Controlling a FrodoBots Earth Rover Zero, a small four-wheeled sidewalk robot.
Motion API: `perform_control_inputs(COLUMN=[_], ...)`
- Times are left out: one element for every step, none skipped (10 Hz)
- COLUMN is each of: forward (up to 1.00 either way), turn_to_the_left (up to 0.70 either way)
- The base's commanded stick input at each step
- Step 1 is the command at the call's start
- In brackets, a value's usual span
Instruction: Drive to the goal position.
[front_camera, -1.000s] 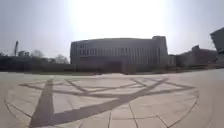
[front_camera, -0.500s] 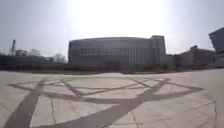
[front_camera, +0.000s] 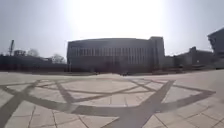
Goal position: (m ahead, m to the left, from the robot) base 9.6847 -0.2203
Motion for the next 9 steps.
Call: perform_control_inputs(forward=[1.00, 1.00, 1.00, 1.00, 1.00, 1.00, 1.00, 1.00, 1.00], turn_to_the_left=[0.00, 0.00, 0.00, 0.12, 0.33, 0.40, 0.40, 0.40, 0.29])
